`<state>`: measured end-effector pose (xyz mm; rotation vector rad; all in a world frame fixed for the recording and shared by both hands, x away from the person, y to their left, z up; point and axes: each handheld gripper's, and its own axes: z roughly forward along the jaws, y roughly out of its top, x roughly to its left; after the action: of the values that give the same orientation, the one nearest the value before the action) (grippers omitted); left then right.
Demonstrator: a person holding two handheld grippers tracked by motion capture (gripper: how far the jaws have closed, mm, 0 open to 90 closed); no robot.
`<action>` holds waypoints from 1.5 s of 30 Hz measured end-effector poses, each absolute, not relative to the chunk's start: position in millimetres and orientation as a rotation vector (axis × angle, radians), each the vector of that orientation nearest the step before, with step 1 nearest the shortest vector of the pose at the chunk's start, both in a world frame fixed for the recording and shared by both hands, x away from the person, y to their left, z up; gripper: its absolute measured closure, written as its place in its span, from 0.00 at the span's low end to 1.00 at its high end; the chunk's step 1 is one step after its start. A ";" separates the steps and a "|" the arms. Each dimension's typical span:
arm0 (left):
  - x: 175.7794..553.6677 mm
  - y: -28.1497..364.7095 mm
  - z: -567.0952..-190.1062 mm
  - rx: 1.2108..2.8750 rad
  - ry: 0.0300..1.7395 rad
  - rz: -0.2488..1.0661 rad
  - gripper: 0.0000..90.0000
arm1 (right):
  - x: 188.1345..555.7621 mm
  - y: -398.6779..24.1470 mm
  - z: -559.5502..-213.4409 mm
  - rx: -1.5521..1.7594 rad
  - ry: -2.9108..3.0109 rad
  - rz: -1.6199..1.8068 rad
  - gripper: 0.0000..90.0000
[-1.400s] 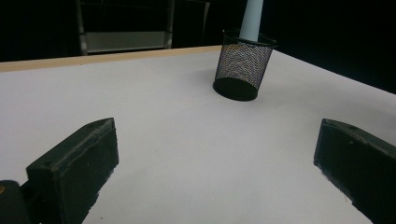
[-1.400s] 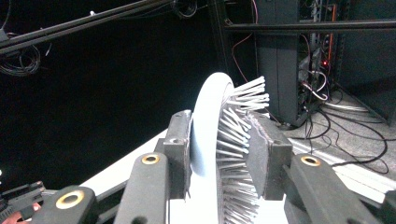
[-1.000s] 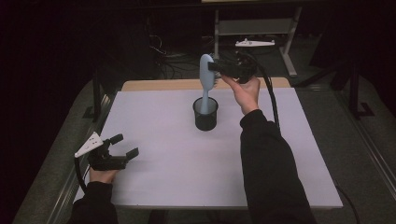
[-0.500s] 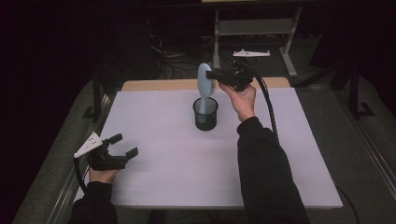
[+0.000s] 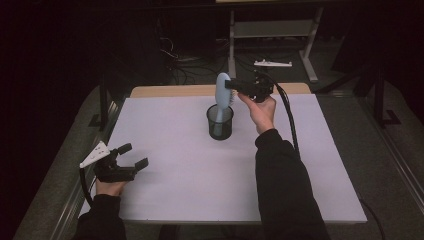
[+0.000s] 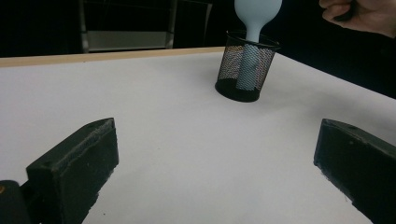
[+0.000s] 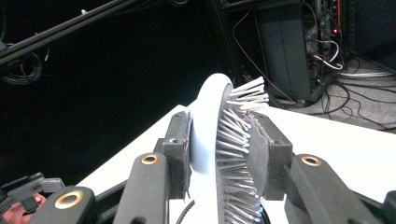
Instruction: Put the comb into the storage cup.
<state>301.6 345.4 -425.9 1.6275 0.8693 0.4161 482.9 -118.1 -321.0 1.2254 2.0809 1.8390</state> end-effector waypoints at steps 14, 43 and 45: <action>301.9 346.2 -426.5 1.619 0.871 0.396 0.00 | 483.3 -130.2 -329.8 1.320 2.025 1.876 0.68; 306.2 340.0 -431.7 1.660 0.860 0.362 0.00 | 475.5 -170.4 -340.7 1.437 2.004 1.834 0.56; 306.5 339.9 -431.9 1.662 0.864 0.355 0.00 | 474.7 -171.1 -340.9 1.432 2.002 1.820 0.55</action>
<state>306.5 339.9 -431.9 1.6622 0.8641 0.3550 474.7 -171.1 -340.9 1.4323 2.0025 1.8203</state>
